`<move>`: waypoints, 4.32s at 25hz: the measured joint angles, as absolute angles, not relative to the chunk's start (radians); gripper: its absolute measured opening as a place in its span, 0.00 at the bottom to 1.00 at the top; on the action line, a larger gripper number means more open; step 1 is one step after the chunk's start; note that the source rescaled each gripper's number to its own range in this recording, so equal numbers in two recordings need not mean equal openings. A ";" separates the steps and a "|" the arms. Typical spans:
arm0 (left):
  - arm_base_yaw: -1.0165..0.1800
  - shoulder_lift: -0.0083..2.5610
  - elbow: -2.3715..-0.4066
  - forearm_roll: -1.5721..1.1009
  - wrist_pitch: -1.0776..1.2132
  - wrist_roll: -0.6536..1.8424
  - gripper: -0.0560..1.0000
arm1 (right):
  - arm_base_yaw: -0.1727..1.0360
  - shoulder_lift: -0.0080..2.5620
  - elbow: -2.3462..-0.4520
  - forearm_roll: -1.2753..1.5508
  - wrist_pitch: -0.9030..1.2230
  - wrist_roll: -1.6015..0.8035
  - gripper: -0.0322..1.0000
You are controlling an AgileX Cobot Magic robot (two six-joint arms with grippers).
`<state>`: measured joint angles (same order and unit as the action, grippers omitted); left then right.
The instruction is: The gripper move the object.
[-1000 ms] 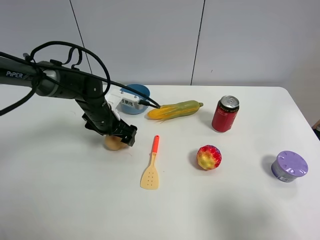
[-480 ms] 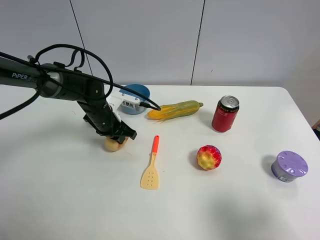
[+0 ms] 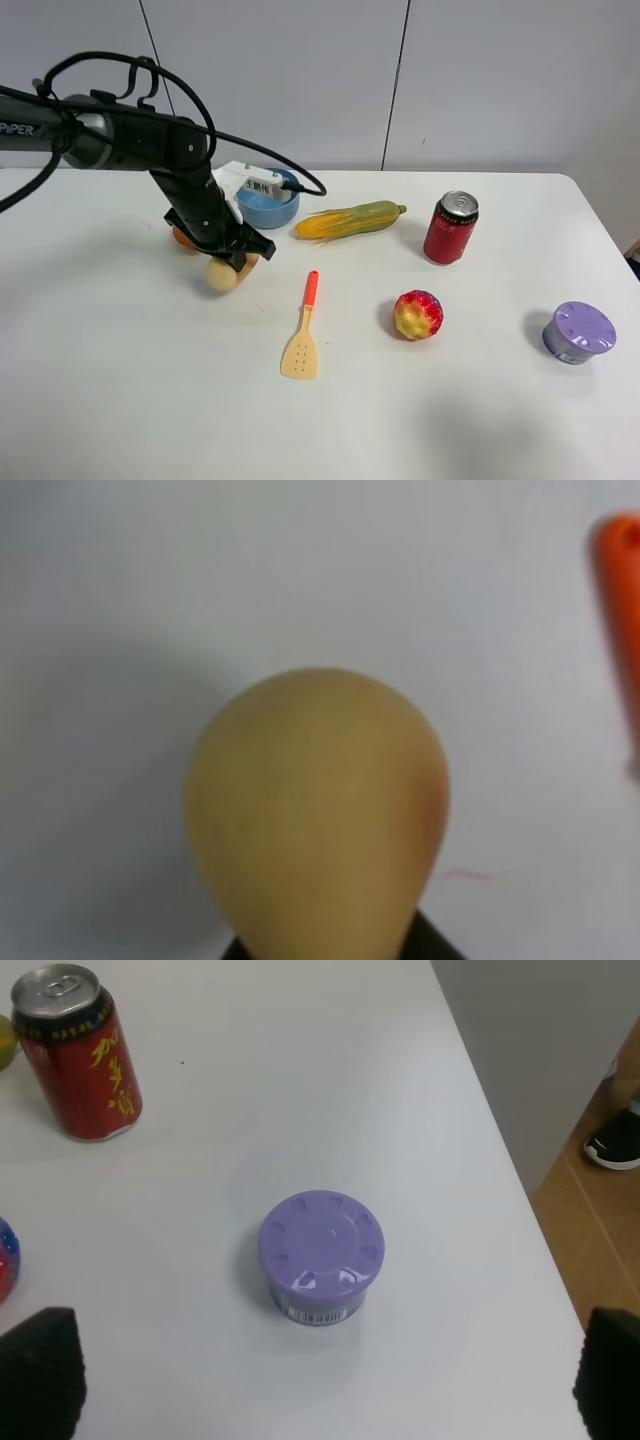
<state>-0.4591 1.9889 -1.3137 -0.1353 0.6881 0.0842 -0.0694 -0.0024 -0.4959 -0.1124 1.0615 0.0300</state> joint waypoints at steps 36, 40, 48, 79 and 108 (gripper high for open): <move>-0.405 2.150 -1.791 -0.077 0.595 0.242 0.54 | -0.069 -0.002 -0.496 -0.112 1.061 0.030 1.00; -0.405 2.152 -1.791 -0.089 0.577 0.242 0.67 | -0.069 -0.002 -0.496 -0.112 1.061 0.030 1.00; -0.405 2.138 -1.791 -0.098 0.643 0.242 0.70 | -0.069 -0.002 -0.496 -0.112 1.061 0.030 1.00; -0.285 1.330 -1.781 -0.007 1.200 0.226 0.98 | -0.069 -0.002 -0.496 -0.112 1.061 0.030 1.00; 0.014 -0.006 -0.623 -0.088 1.146 0.184 0.99 | -0.069 -0.002 -0.496 -0.112 1.061 0.030 1.00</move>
<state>0.0138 -0.0059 -0.6234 -0.0879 1.1460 0.1841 -0.0694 -0.0024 -0.4959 -0.1124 1.0615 0.0300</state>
